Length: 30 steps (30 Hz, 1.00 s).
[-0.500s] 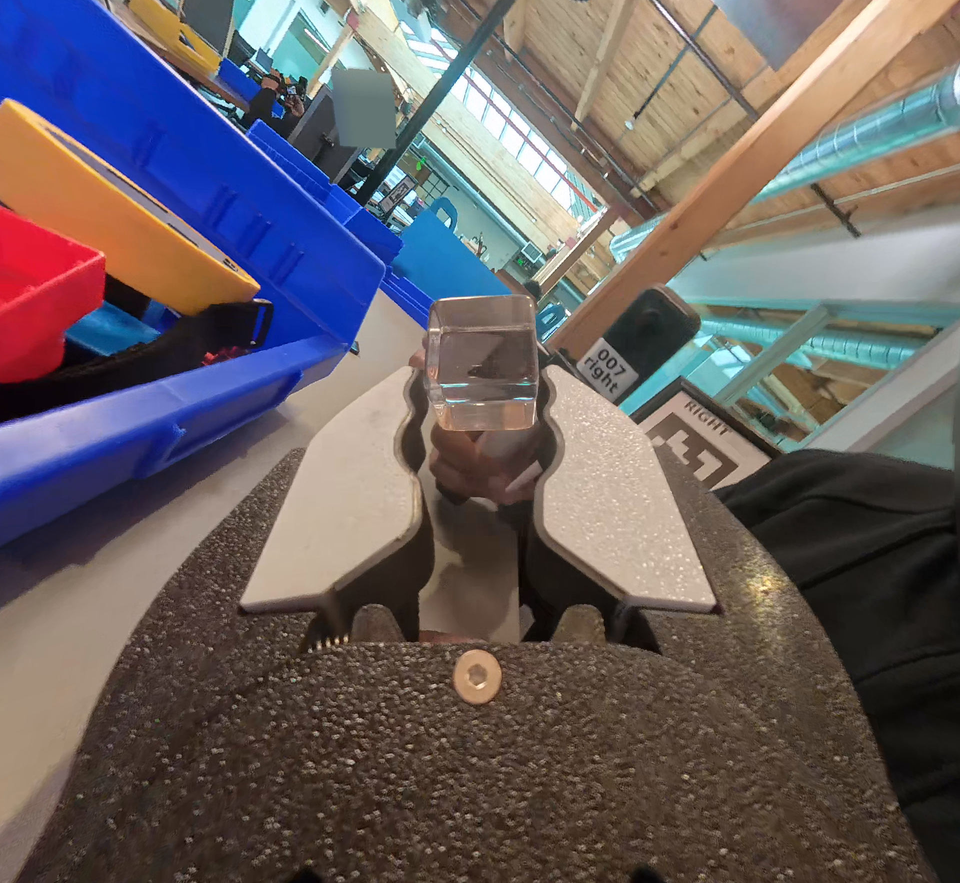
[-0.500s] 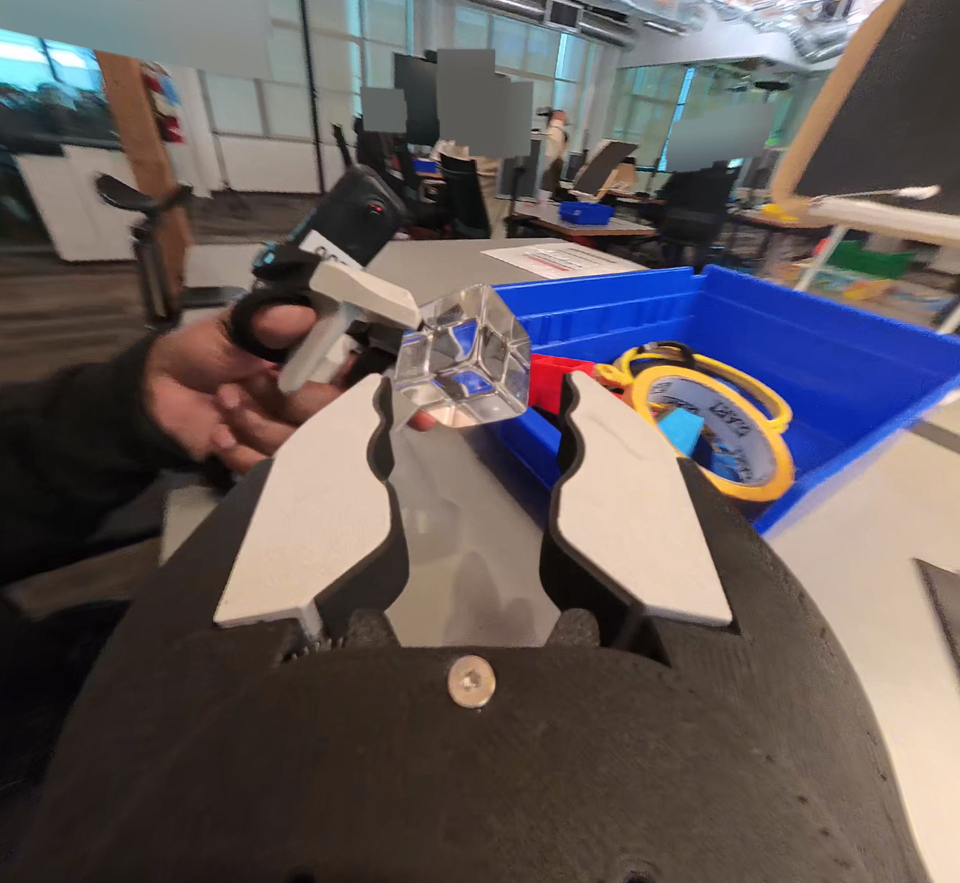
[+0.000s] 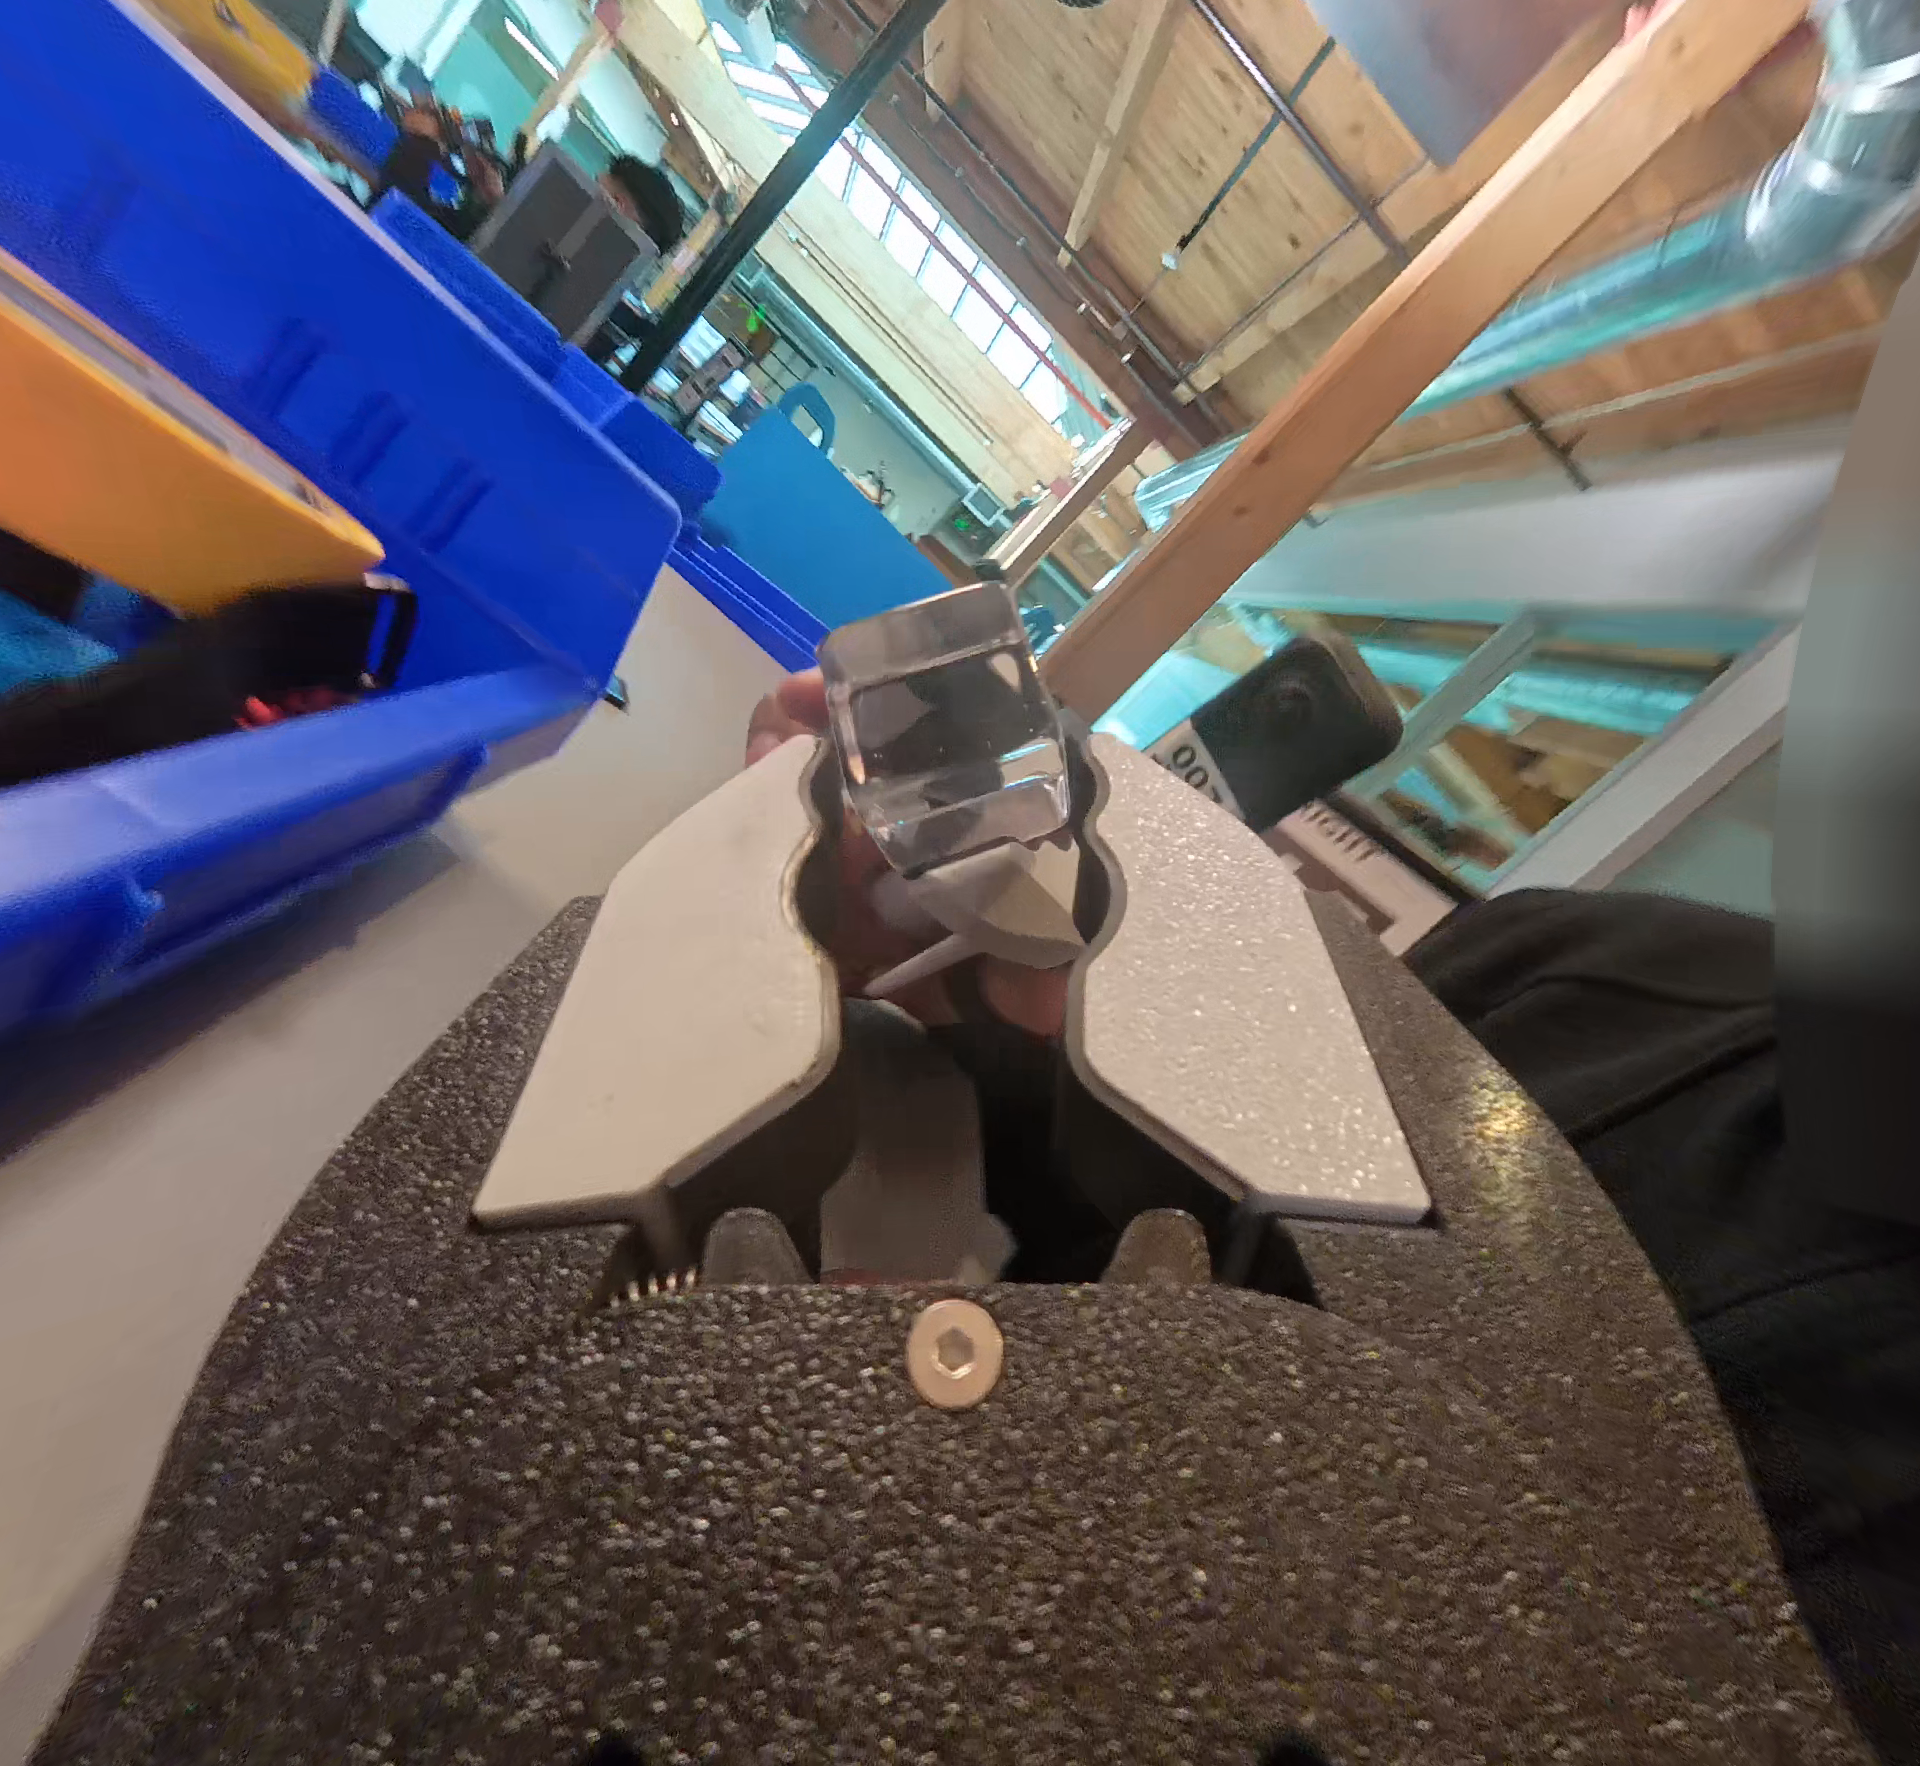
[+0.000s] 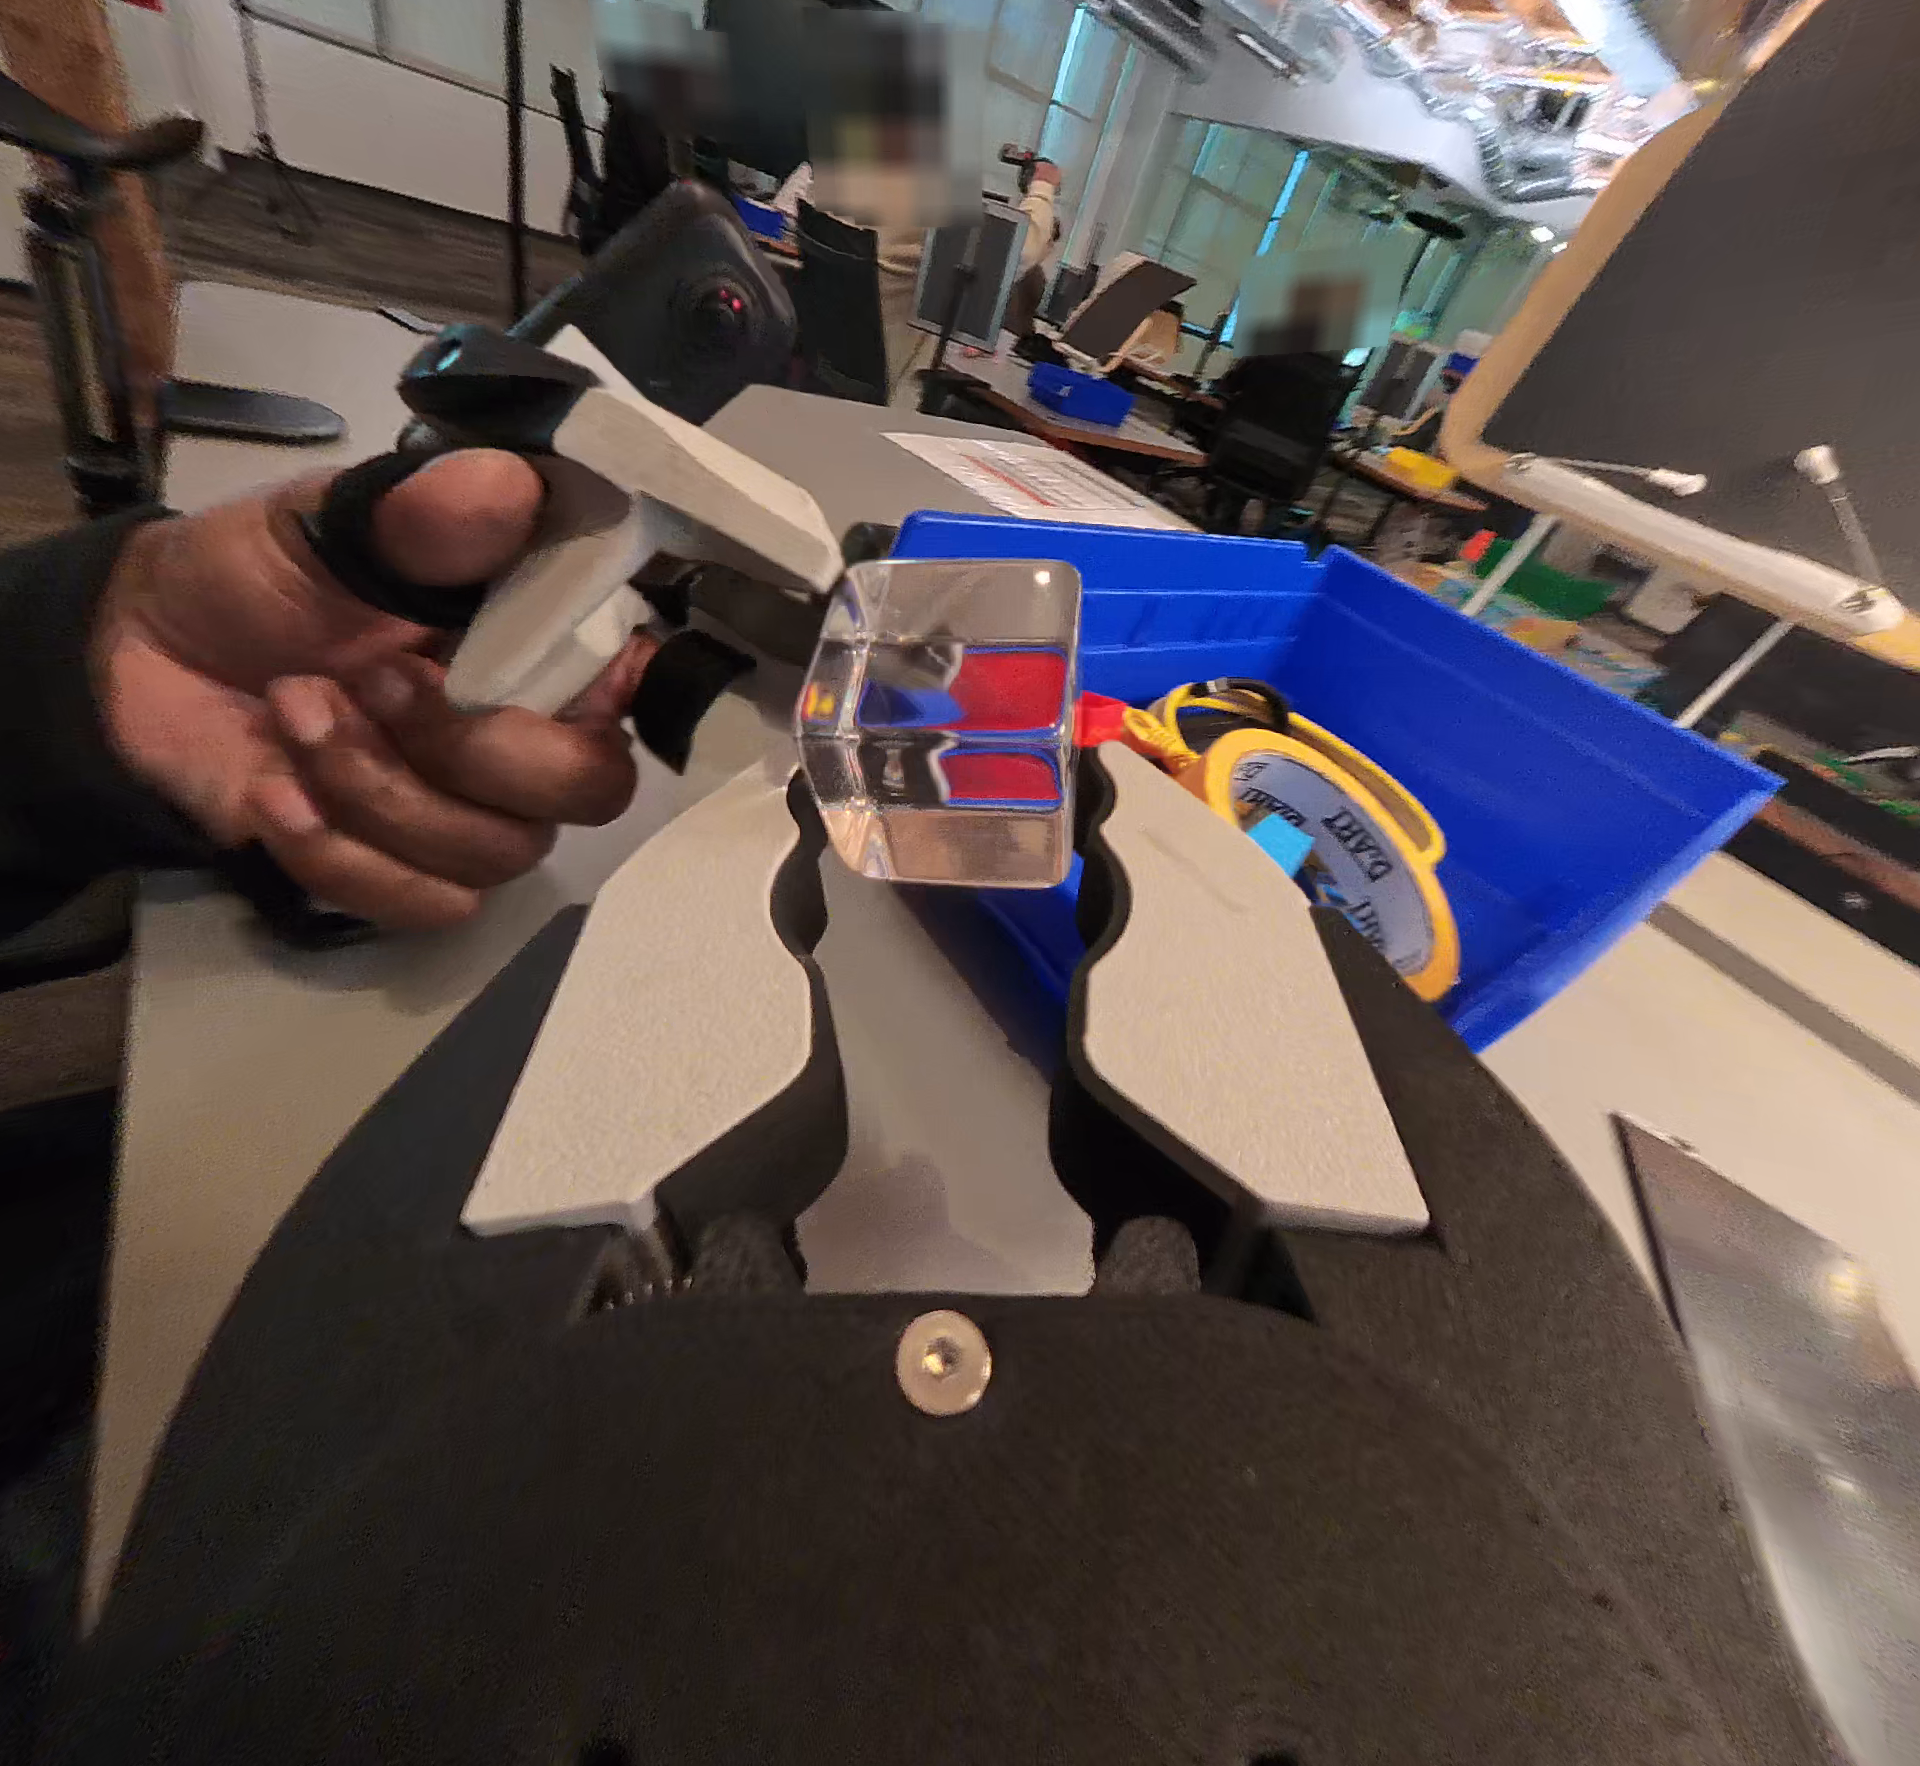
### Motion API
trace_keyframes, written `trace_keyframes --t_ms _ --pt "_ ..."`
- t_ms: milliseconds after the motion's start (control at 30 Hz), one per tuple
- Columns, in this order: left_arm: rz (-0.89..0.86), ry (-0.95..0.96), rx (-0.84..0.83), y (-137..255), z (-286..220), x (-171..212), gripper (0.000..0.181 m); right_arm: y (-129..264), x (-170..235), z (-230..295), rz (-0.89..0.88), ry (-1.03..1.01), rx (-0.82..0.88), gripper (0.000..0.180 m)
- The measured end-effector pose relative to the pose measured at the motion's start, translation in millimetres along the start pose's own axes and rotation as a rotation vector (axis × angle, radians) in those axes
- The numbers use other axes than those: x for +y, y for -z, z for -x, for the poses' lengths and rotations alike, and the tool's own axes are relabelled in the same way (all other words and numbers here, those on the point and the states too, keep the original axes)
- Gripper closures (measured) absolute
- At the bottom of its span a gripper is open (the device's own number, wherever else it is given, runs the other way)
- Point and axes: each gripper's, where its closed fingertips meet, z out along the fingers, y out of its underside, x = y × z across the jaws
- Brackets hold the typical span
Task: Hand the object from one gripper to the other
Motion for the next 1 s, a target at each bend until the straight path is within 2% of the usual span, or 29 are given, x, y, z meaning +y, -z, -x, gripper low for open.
trace_keyframes --t_ms 167,333,500,733,1000 --pt "0.018 -0.408 -0.079 17.3 -7.3 -9.1 0.124 6.1 -2.9 20.2 -0.007 -0.119 -0.211 0.134" --pt "0.093 -0.575 -0.011 26.9 -25.5 1.8 0.122 15.6 -8.5 46.2 -0.008 -0.245 -0.445 0.134" --pt "0.186 -0.622 0.052 26.0 -35.4 19.4 0.122 24.5 -13.5 63.3 -0.018 -0.288 -0.578 0.135" --pt "0.321 -0.635 0.07 21.3 -35.8 40.9 0.123 29.2 -13.5 74.0 0.007 -0.335 -0.669 0.135" --pt "0.378 -0.672 0.112 20.9 -41.3 53.1 0.125 34.8 -11.4 84.3 0.042 -0.351 -0.749 0.135"
